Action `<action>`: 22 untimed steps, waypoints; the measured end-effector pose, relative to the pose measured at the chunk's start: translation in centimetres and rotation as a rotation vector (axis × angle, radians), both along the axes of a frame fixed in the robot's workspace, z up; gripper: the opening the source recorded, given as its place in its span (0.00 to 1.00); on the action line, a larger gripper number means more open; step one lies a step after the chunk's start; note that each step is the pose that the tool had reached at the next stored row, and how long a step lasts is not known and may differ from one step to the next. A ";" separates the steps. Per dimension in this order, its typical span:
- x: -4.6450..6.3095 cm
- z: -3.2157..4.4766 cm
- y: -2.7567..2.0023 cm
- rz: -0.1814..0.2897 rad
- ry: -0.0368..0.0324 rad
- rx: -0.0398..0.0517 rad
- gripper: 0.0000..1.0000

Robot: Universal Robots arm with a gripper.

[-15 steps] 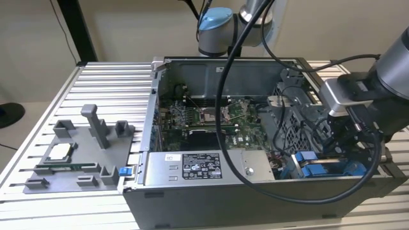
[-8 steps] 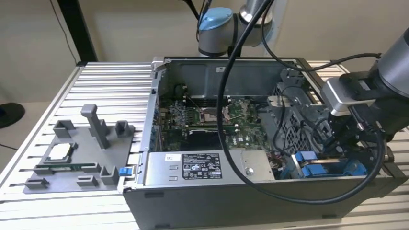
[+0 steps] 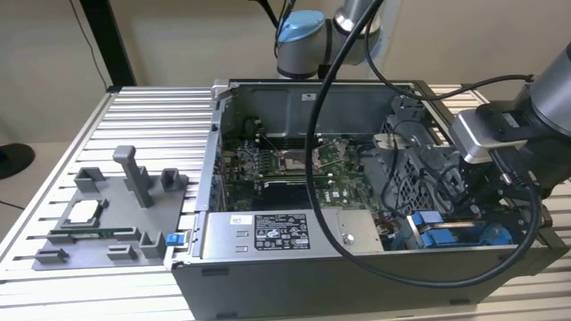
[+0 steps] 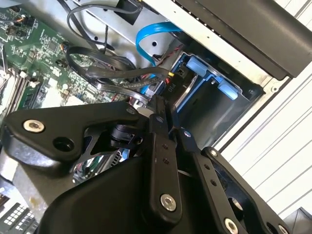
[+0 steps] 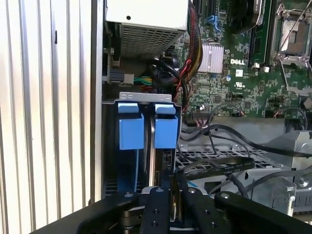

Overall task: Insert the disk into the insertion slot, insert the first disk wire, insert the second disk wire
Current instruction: 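Insert the second disk wire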

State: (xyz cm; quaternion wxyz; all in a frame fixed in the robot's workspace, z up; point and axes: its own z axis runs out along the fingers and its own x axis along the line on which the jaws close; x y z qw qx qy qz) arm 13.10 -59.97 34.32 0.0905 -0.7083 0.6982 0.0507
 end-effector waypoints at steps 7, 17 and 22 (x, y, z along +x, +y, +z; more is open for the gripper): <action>0.0 -0.25 -0.01 0.000 0.0000 -0.0001 0.00; 0.0 -0.61 -0.02 0.000 0.0000 -0.0001 0.00; 0.0 -0.62 -0.01 0.000 0.0000 0.0014 0.00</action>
